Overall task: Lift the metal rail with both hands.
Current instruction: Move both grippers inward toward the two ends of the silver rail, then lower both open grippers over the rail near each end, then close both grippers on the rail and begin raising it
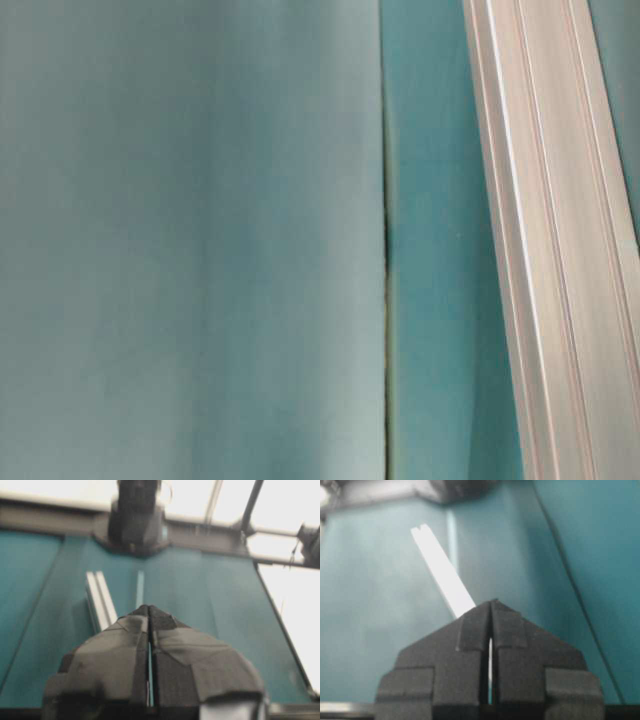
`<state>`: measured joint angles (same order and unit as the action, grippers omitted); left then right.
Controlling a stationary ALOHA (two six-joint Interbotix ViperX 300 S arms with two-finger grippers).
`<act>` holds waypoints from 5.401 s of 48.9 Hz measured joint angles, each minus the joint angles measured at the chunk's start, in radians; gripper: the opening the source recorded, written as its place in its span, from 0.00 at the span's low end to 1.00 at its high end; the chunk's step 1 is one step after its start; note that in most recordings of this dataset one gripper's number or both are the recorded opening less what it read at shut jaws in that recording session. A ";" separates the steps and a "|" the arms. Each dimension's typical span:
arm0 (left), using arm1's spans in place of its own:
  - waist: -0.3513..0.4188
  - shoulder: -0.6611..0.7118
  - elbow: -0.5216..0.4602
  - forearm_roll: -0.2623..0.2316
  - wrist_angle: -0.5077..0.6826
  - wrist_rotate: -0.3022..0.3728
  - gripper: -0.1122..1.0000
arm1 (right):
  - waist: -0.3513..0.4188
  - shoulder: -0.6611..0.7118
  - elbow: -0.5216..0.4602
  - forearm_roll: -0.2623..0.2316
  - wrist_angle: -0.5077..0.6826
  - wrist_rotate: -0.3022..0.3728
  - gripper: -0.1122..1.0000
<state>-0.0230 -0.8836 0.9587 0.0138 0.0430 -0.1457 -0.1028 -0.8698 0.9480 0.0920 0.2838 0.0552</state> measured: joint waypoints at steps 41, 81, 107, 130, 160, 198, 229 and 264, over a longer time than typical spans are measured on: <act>-0.044 0.425 -0.324 0.005 0.701 -0.242 0.06 | -0.034 0.604 -0.476 -0.009 0.687 -0.407 0.08; -0.077 0.554 -0.373 0.006 0.750 -0.293 0.46 | -0.058 0.730 -0.463 -0.011 0.698 -0.574 0.80; -0.092 0.600 -0.382 0.006 0.747 -0.308 0.99 | -0.058 0.744 -0.457 -0.038 0.660 -0.572 0.99; -0.092 0.699 -0.405 0.006 0.738 -0.311 0.99 | -0.055 0.759 -0.377 -0.038 0.561 -0.558 0.99; -0.092 0.828 -0.353 0.006 0.591 -0.313 0.99 | -0.029 0.798 -0.321 -0.038 0.459 -0.523 0.99; -0.104 0.885 -0.262 0.006 0.446 -0.382 0.99 | -0.028 0.871 -0.212 -0.037 0.291 -0.528 0.99; -0.107 0.890 -0.235 0.006 0.436 -0.373 0.97 | -0.032 0.887 -0.199 -0.038 0.256 -0.529 0.98; -0.115 0.888 -0.222 0.014 0.373 -0.376 0.40 | -0.037 0.888 -0.199 -0.035 0.273 -0.538 0.47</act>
<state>-0.1381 0.0046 0.7363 0.0276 0.4157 -0.5216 -0.1396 0.0184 0.7486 0.0568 0.5568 -0.4832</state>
